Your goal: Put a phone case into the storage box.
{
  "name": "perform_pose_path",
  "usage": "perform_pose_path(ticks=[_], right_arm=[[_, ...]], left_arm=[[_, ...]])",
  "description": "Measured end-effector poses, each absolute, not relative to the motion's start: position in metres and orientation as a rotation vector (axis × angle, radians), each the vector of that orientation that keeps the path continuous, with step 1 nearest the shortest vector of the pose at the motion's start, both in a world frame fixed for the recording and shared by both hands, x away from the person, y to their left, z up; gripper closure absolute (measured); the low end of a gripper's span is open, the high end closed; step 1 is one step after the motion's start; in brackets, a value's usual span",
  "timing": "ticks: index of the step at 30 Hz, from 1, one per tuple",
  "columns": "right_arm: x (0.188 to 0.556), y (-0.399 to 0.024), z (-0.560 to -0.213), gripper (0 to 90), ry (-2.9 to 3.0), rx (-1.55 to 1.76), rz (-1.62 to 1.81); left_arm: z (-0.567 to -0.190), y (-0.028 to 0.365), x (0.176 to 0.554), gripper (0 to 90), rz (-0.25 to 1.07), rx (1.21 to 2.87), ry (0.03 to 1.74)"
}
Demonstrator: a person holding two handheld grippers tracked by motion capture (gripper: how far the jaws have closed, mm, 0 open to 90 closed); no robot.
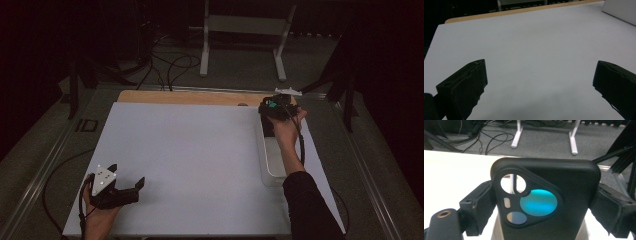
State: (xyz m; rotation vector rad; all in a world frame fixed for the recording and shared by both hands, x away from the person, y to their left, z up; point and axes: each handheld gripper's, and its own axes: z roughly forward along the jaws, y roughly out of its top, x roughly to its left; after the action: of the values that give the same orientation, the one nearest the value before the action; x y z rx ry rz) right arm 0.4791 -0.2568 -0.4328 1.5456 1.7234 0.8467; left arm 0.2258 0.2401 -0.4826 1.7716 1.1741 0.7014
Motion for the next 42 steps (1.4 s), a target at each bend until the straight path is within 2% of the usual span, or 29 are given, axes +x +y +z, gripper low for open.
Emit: perform_pose_path(ticks=[22,32,42], right_arm=[[0.458,-0.267,-0.413,8.5,1.778,1.481,0.939],[0.416,-0.262,-0.405,8.8,1.86,1.405,0.969],[0.354,-0.253,-0.404,8.8,1.953,1.242,1.091]], left_arm=[[-0.482,0.239,0.225,0.0,0.706,1.78,1.175],[-0.482,0.238,0.225,0.0,0.709,1.785,1.167],[-0.48,0.237,0.226,0.0,0.708,1.783,1.151]])
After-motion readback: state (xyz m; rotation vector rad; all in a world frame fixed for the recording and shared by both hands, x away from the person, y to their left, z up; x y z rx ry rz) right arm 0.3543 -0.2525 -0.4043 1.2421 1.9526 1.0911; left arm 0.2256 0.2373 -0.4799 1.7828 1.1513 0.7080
